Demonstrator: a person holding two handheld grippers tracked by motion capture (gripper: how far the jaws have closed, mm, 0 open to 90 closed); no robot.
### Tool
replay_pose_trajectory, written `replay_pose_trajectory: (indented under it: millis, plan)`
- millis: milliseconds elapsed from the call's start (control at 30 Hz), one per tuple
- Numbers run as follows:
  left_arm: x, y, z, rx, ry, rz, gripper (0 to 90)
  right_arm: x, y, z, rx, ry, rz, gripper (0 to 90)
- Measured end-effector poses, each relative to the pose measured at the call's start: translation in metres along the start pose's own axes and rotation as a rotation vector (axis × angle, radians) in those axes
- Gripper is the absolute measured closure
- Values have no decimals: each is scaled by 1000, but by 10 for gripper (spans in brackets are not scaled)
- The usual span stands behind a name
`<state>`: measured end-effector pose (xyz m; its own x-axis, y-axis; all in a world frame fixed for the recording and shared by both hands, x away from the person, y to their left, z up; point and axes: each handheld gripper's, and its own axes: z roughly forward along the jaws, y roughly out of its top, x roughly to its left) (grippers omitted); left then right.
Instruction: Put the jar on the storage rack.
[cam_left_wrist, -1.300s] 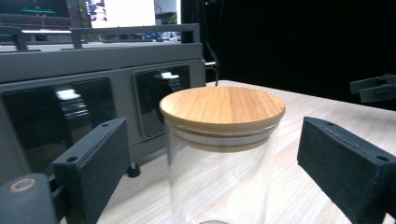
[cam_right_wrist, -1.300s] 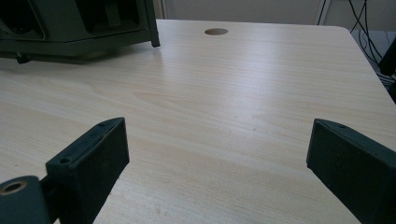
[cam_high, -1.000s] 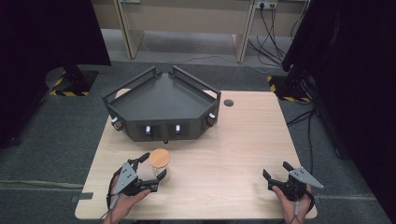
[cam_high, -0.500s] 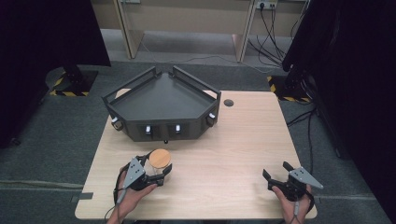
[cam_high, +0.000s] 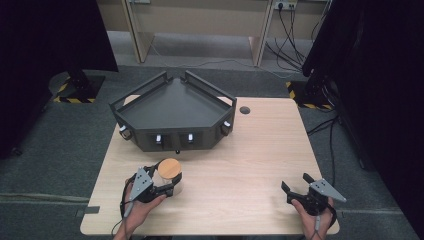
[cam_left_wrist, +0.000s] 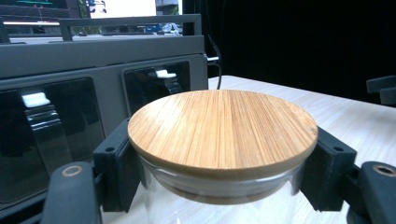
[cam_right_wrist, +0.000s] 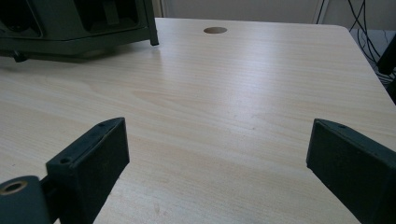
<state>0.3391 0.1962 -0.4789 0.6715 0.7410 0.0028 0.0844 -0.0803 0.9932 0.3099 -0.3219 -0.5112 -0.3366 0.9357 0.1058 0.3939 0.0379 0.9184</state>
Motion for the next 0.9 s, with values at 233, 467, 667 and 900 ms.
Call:
replay_pose_trajectory:
  millis: [233,467,667,900]
  plan:
    - [3,11,-2,-4,43,22,263,1,0,0,1,-1,-8,61]
    - [6,26,-4,-27,71,22,264,1,0,0,-1,-2,-7,61]
    - [9,38,-2,-45,88,27,264,1,0,0,-2,-3,-7,61]
    - [12,49,-1,-58,111,32,264,1,0,0,-3,-4,-8,62]
